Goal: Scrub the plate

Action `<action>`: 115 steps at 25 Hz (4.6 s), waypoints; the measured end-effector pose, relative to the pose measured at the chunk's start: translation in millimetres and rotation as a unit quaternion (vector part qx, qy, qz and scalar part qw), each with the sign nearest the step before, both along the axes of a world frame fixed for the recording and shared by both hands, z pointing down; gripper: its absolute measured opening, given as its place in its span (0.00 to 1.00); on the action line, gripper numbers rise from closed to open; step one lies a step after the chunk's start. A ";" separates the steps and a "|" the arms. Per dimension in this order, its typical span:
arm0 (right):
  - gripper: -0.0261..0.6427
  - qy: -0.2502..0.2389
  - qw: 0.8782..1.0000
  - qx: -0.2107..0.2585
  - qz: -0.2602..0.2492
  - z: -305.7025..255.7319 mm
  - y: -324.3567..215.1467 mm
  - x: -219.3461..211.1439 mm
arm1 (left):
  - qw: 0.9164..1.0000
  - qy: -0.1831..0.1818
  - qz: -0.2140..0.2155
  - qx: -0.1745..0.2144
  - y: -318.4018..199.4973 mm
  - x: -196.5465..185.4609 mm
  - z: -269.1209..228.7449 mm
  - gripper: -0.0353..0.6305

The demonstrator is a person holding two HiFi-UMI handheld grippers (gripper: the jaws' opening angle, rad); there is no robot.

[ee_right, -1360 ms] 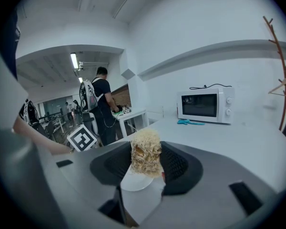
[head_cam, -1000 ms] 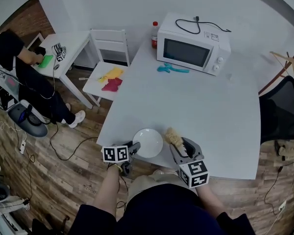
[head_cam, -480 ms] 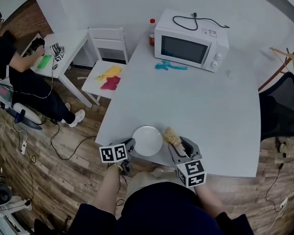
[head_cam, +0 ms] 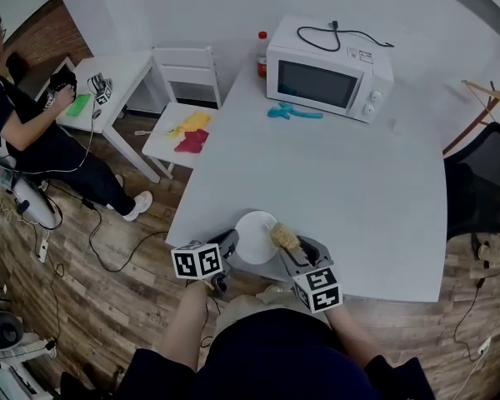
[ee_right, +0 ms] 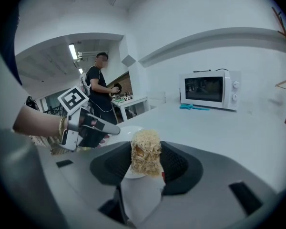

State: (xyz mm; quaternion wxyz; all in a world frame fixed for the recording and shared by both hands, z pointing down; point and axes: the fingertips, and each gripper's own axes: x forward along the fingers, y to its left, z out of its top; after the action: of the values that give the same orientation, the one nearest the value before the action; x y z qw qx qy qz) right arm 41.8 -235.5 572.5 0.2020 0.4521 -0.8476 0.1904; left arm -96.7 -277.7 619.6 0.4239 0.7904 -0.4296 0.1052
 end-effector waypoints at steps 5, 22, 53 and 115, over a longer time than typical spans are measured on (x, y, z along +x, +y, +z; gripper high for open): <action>0.31 0.007 0.999 -0.030 -0.025 22.9 -2.4 -11.7 | 1.000 -0.012 0.012 0.011 -0.2 5.0 -3.7 0.10; 0.31 0.007 0.998 -0.040 -0.048 19.0 -41.0 -29.7 | 0.999 -0.026 0.041 0.022 -6.2 12.9 -10.7 0.10; 0.31 0.002 0.981 -0.071 -0.181 29.4 18.5 -50.2 | 0.998 -0.051 0.044 0.016 -10.9 12.8 -4.2 0.10; 0.31 0.024 0.988 -0.113 -0.101 45.3 -15.5 -9.1 | 0.994 -0.099 0.042 0.018 -13.2 0.2 9.2 0.10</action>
State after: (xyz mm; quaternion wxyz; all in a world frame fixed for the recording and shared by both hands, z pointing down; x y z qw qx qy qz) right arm 32.7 -251.0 617.8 0.2902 0.3426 -0.8570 0.2528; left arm -96.5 -290.9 628.9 0.3602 0.8008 -0.4380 0.1926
